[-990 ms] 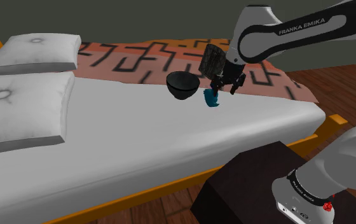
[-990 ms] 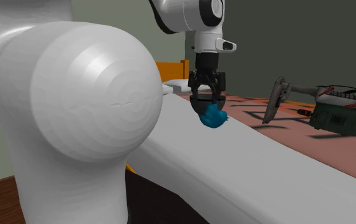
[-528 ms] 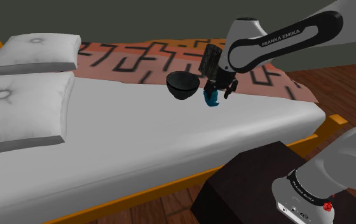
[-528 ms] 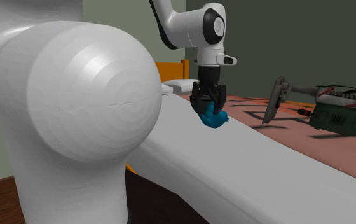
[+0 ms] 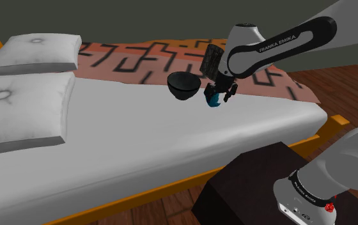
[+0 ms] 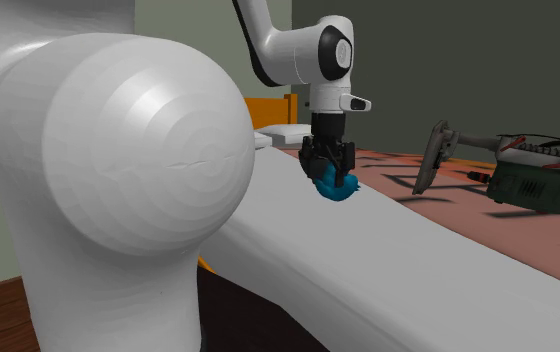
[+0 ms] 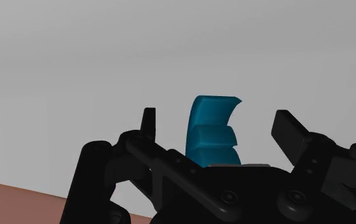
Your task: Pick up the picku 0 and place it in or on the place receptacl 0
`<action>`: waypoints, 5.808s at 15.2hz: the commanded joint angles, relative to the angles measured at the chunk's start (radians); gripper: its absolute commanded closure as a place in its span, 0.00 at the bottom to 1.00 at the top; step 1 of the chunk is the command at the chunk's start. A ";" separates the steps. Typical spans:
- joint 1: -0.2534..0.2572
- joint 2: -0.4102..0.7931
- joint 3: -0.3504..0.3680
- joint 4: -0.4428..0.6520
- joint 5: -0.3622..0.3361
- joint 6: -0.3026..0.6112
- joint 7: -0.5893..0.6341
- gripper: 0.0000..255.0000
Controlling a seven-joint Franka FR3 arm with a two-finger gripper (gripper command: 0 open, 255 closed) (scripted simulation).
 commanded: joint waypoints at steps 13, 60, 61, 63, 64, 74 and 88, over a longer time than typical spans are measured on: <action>0.000 -0.009 0.000 0.005 0.001 -0.014 -0.001 1.00; 0.070 0.372 0.061 0.914 -0.085 -0.545 0.167 1.00; 0.070 0.373 0.060 0.901 -0.086 -0.532 0.167 1.00; 0.070 0.374 0.060 0.876 -0.086 -0.506 0.167 1.00; 0.069 0.375 0.060 0.864 -0.086 -0.493 0.167 1.00; 0.069 0.392 0.058 0.775 -0.091 -0.387 0.169 1.00; 0.068 0.379 0.059 0.825 -0.087 -0.449 0.167 0.00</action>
